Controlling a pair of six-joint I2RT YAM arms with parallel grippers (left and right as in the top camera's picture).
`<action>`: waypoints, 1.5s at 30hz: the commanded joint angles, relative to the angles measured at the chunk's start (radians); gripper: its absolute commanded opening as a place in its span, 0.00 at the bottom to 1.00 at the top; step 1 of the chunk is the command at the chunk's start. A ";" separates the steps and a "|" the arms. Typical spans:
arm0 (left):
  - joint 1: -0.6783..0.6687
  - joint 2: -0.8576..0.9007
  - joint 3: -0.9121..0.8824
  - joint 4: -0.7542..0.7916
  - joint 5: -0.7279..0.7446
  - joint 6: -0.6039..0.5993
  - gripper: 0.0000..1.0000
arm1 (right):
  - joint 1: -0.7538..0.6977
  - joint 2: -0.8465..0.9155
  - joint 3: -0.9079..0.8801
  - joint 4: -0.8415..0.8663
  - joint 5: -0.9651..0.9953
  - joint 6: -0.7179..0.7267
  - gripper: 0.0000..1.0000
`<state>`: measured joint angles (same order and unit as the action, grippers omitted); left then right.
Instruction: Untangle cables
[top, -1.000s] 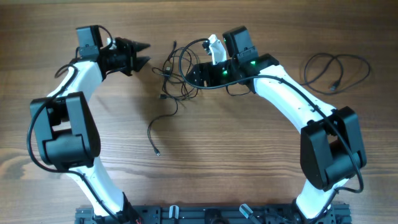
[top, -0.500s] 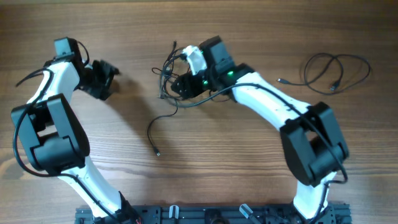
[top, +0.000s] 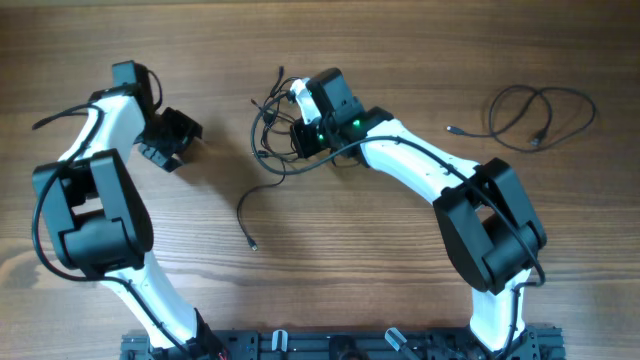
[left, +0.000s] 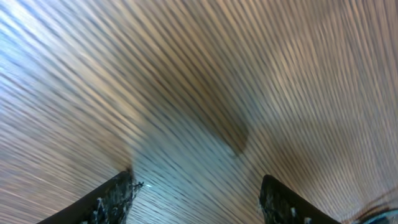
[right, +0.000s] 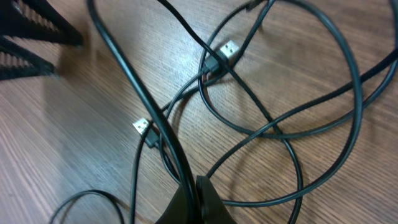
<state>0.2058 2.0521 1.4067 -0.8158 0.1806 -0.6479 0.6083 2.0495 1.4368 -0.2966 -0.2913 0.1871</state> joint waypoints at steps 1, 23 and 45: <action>-0.026 -0.002 0.000 0.000 -0.031 0.029 0.71 | -0.007 -0.109 0.110 -0.019 -0.017 0.022 0.04; -0.031 -0.002 0.000 0.004 -0.048 0.121 0.85 | -0.004 -0.313 0.121 -0.122 -0.110 -0.410 0.04; -0.031 -0.002 0.000 0.011 -0.048 0.121 0.86 | -0.092 -0.196 0.119 -0.342 0.217 -0.045 0.77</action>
<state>0.1719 2.0521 1.4067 -0.8074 0.1459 -0.5426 0.5865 1.7710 1.5436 -0.5995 -0.0509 -0.0162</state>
